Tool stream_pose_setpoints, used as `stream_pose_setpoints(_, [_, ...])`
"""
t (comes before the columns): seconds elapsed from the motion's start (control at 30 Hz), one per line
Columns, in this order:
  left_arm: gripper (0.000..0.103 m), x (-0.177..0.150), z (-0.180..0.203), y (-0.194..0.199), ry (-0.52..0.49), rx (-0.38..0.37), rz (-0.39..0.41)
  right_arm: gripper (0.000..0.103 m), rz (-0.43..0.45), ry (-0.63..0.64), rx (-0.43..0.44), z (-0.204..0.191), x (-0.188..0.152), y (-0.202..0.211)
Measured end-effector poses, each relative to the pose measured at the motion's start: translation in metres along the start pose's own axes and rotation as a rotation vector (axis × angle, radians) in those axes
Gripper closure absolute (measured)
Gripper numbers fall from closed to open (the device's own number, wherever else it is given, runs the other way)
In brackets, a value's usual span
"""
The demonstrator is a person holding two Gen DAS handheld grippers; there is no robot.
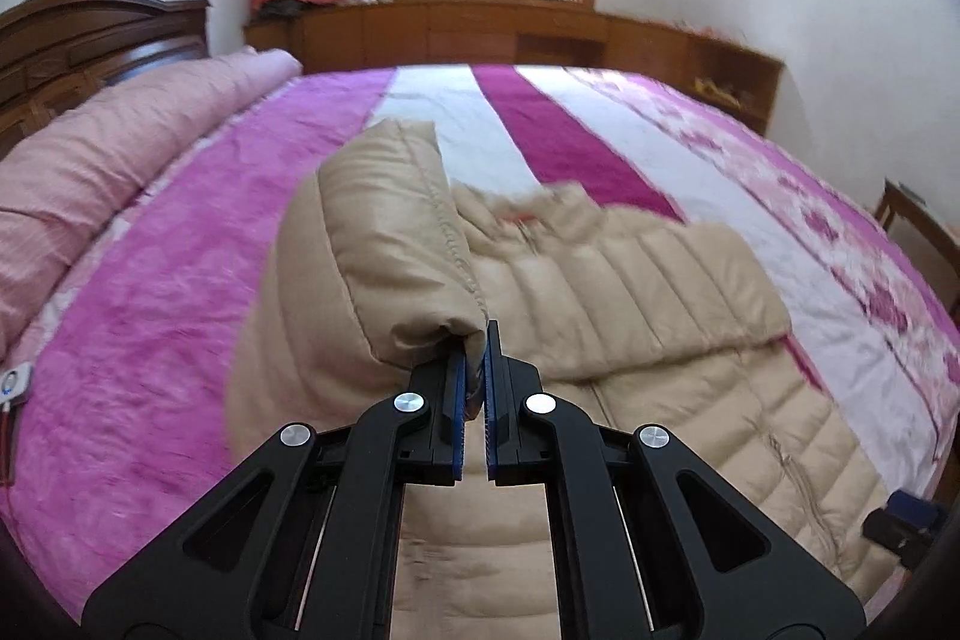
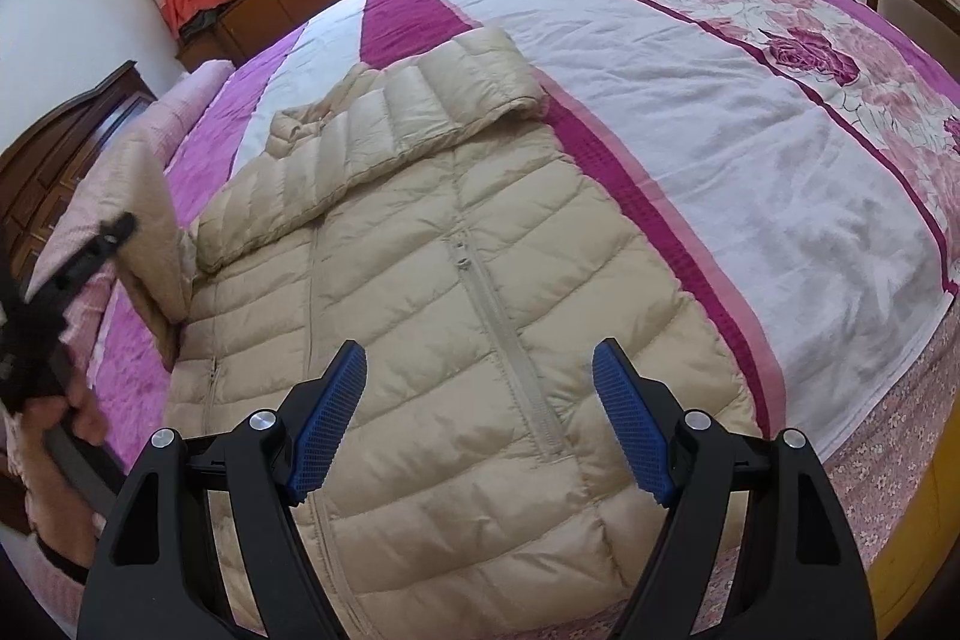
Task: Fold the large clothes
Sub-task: 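Fold the side panel inward toward the zipper and release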
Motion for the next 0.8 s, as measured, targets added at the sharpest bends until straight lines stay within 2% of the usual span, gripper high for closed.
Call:
stream_pose_setpoints(0.13, [0.099, -0.027, 0.013, -0.038, 0.007, -0.019, -0.095, 0.027, 0.012, -0.009, -0.013, 0.008, 0.004, -0.002])
stream_pose_setpoints(0.33, [0.099, -0.068, 0.010, -0.085, 0.057, -0.015, -0.216, 0.027, -0.007, -0.023, -0.005, 0.014, 0.001, -0.008])
stream_pose_setpoints(0.5, [0.096, -0.076, 0.011, -0.090, 0.059, -0.013, -0.234, 0.027, -0.002, -0.019, -0.008, 0.015, 0.002, -0.010])
stream_pose_setpoints(0.6, [0.082, -0.077, 0.016, -0.085, 0.078, -0.052, -0.247, 0.027, -0.008, -0.014, 0.003, 0.011, 0.001, -0.011])
stream_pose_setpoints(0.67, [0.064, -0.077, 0.021, -0.078, 0.083, -0.079, -0.258, 0.027, -0.007, -0.003, 0.011, 0.007, 0.001, -0.011])
stream_pose_setpoints(0.8, [0.052, -0.077, 0.022, -0.057, 0.104, -0.113, -0.258, 0.027, 0.002, 0.014, 0.022, 0.000, 0.002, -0.008])
Point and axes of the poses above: each gripper's, at about its wrist camera, not at the fingertips, and y roughly against the way its jaws point, z to its right, x to its top, the point moved 9 cm from there along -y, roughly the way its jaws point, and after that the axes turned 12 degrees about -x, right-handed, at the moved point
